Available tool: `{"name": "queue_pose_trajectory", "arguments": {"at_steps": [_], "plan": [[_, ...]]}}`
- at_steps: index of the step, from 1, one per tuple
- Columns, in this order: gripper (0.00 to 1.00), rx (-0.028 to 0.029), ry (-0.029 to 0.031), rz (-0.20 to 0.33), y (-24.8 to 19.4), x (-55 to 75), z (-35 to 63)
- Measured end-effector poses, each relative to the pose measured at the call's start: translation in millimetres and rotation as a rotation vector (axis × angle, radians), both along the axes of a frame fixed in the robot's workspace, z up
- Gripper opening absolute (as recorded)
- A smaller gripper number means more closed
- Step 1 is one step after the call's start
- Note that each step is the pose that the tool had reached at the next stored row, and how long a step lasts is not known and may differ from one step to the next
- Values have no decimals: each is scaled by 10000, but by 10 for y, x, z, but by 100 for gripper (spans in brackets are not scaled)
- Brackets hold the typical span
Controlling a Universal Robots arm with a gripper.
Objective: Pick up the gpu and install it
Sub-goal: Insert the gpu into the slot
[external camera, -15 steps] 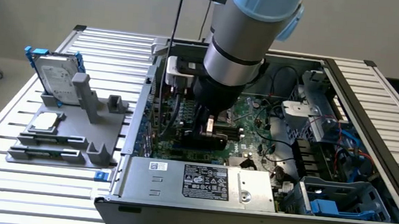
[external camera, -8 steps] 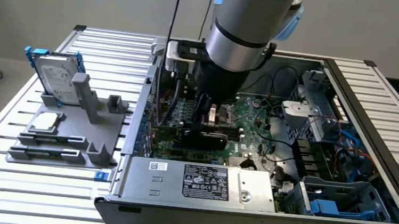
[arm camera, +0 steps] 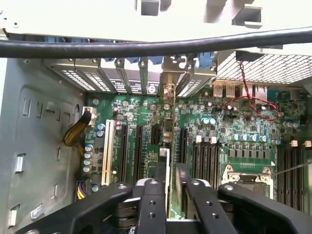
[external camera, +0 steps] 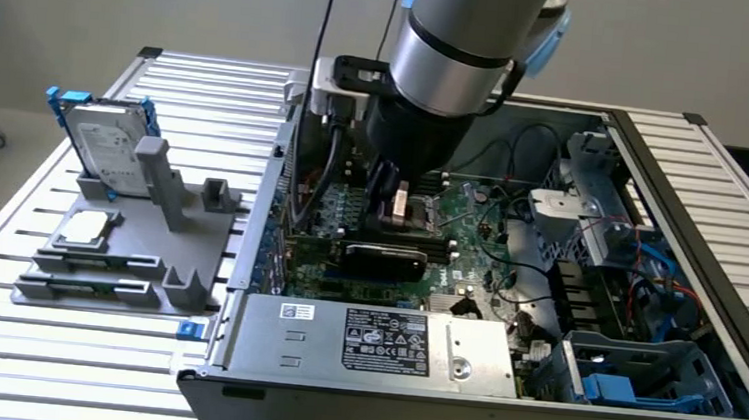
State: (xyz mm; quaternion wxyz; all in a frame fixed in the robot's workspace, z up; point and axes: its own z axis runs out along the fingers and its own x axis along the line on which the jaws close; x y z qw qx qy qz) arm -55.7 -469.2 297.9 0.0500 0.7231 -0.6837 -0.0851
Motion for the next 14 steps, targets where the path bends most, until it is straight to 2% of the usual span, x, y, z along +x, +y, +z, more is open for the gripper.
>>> {"name": "queue_pose_trajectory", "arguments": {"at_steps": [2, 3, 9, 11, 14], "plan": [[13, 2, 5, 0, 1, 0, 3], [11, 1, 5, 0, 2, 0, 3], [11, -24, 6, 1, 26, -10, 4], [11, -93, -6, 1, 44, -36, -3], [11, -232, -103, -1, 100, -112, -26]]}}
